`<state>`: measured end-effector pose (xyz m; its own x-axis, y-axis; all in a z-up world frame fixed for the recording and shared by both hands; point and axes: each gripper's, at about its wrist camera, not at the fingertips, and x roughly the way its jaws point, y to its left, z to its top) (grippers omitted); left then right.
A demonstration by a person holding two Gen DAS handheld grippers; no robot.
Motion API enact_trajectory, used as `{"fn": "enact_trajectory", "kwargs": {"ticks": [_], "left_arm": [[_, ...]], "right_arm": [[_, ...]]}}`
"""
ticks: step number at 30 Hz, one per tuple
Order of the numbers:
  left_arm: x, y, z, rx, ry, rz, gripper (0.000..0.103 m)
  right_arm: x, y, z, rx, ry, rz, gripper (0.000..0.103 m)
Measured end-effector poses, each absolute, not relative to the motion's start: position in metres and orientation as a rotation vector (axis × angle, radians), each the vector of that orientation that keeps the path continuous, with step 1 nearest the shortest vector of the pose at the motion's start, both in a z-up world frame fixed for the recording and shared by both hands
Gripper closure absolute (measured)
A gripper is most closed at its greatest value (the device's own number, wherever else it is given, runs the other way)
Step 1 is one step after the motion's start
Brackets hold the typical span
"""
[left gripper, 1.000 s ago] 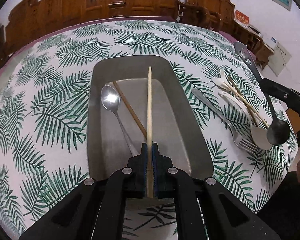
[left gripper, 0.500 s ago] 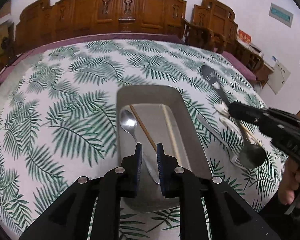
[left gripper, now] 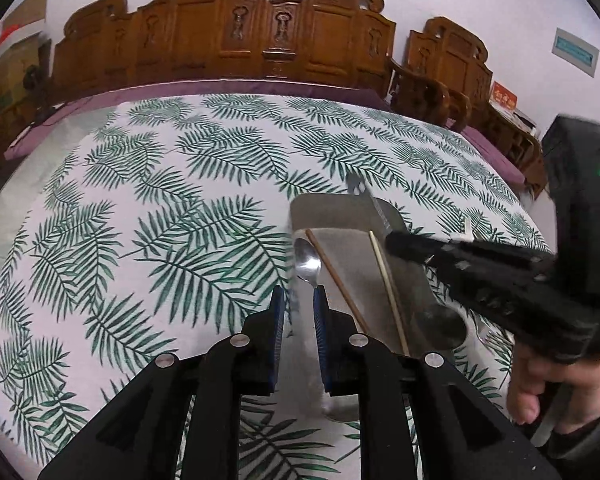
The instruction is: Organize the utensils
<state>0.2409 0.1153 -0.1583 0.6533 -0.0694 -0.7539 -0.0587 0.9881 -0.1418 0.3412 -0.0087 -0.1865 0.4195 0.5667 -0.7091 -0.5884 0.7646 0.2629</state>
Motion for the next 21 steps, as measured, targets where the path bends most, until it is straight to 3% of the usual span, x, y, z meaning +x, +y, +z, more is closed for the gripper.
{"fn": "enact_trajectory", "kwargs": {"ticks": [21], "left_arm": [[0.243, 0.118, -0.16, -0.16, 0.862, 0.003, 0.09]], "right_arm": [[0.344, 0.005, -0.219, -0.037, 0.967, 0.716, 0.1]]}}
